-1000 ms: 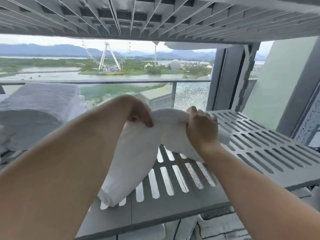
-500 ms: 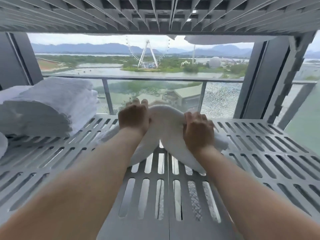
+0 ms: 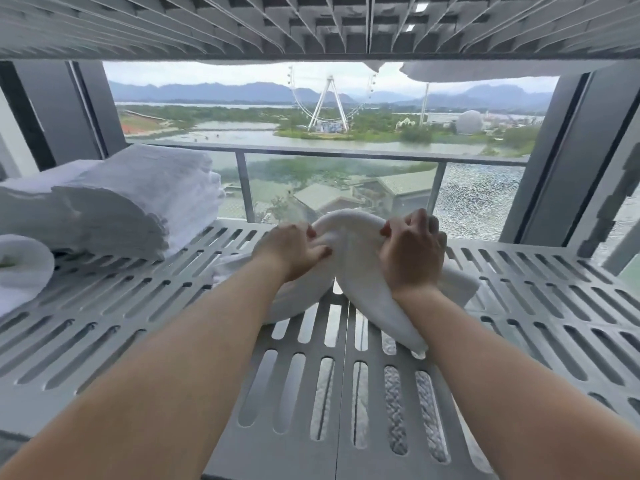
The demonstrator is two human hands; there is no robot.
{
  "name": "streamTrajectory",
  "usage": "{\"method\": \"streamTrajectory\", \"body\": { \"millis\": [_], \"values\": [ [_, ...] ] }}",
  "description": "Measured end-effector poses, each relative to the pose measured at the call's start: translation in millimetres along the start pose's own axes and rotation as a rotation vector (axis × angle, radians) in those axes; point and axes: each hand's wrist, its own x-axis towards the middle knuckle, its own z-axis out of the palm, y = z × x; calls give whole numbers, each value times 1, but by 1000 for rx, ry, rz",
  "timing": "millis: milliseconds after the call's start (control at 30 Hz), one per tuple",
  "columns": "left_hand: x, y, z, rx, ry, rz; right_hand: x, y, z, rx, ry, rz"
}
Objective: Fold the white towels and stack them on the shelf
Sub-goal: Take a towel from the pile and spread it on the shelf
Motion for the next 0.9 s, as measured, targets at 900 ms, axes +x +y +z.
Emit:
{"method": "streamTrajectory", "body": {
  "millis": [900],
  "values": [
    [60, -47, 3, 49, 353, 403, -10, -25, 24, -110, -479, 136]
  ]
}}
